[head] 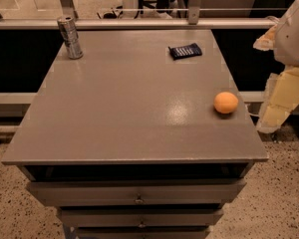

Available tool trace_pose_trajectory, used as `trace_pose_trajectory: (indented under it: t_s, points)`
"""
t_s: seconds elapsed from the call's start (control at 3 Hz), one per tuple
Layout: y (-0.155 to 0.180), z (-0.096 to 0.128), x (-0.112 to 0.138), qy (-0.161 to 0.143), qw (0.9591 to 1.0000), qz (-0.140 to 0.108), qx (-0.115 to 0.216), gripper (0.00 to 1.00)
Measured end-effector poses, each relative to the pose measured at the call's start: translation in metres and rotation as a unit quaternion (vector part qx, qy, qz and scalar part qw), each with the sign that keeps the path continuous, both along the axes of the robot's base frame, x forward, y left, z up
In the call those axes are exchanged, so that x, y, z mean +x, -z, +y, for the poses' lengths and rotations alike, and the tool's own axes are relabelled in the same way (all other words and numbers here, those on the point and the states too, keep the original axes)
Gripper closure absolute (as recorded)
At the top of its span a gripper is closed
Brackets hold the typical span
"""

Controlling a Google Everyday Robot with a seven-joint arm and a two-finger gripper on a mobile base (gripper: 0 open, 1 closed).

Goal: Pick rxbar blueberry

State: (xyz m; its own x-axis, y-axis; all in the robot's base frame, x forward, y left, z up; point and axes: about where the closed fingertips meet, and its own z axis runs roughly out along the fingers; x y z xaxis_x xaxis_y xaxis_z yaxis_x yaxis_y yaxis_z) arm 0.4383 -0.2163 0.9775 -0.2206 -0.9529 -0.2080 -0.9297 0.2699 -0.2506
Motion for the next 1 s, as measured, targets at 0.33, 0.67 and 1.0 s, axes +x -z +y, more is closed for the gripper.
trace_pose_trajectory:
  t_s: [0.33,0.67,1.0]
  points:
    - [-0.001,0.000,0.000,0.000,1.0000,-0.002,0.000,0.00]
    - [0.001,0.003,0.030,-0.015,0.9993,-0.028,0.020,0.00]
    - [0.006,0.010,0.066,-0.027,0.9967,-0.050,0.058,0.00]
